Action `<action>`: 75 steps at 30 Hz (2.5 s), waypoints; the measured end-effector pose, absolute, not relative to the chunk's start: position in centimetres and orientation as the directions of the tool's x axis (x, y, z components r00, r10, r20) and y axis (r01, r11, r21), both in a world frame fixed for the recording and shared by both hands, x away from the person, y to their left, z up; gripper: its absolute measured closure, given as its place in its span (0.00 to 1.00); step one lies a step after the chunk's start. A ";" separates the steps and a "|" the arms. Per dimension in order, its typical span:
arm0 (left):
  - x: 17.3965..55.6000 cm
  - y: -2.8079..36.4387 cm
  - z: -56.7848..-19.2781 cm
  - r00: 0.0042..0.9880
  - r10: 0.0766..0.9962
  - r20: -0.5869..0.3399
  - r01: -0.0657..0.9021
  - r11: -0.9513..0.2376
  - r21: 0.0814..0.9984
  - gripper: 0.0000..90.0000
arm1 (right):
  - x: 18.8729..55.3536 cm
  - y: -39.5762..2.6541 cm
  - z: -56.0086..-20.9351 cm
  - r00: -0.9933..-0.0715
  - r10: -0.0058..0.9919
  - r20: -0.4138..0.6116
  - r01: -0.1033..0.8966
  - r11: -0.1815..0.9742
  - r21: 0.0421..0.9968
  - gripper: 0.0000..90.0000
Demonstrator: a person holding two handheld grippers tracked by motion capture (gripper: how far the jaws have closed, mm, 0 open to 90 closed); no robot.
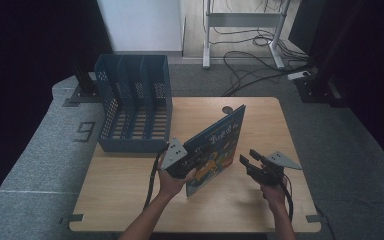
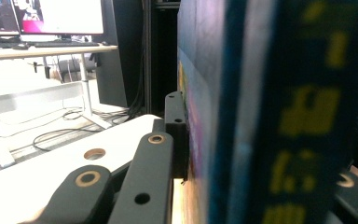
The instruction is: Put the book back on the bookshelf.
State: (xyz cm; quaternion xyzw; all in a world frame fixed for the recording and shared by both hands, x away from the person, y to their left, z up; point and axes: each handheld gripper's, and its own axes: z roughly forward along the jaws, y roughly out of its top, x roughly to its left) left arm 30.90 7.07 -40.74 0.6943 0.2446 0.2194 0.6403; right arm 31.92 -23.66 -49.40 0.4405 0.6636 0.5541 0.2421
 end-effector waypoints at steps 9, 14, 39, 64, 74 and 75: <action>30.9 8.3 -40.4 0.769 0.639 -0.024 0.074 -0.052 0.996 0.91 | 32.0 -23.7 -49.6 -0.493 0.854 0.168 0.323 0.001 0.946 0.54; 30.9 8.9 -40.2 0.754 0.656 -0.025 0.078 -0.051 0.996 0.91 | 32.0 -23.9 -49.7 -0.491 0.855 0.169 0.324 -0.001 0.946 0.54; 30.1 10.1 -41.4 0.736 0.675 -0.055 0.097 -0.024 0.995 0.86 | 31.9 -24.1 -49.6 -0.478 0.861 0.174 0.325 -0.010 0.946 0.55; 29.7 12.7 -38.2 0.701 0.711 -0.048 0.052 0.016 0.999 0.91 | 32.4 -23.6 -50.7 -0.482 0.857 0.182 0.371 0.012 0.929 0.55; 29.6 13.3 -37.3 0.688 0.724 -0.050 0.055 0.017 0.998 0.91 | 33.4 -23.1 -52.8 -0.492 0.849 0.195 0.462 0.065 0.885 0.53; 29.6 13.3 -37.2 0.686 0.726 -0.048 0.057 0.013 0.998 0.91 | 33.5 -23.1 -52.9 -0.490 0.851 0.190 0.473 0.076 0.878 0.53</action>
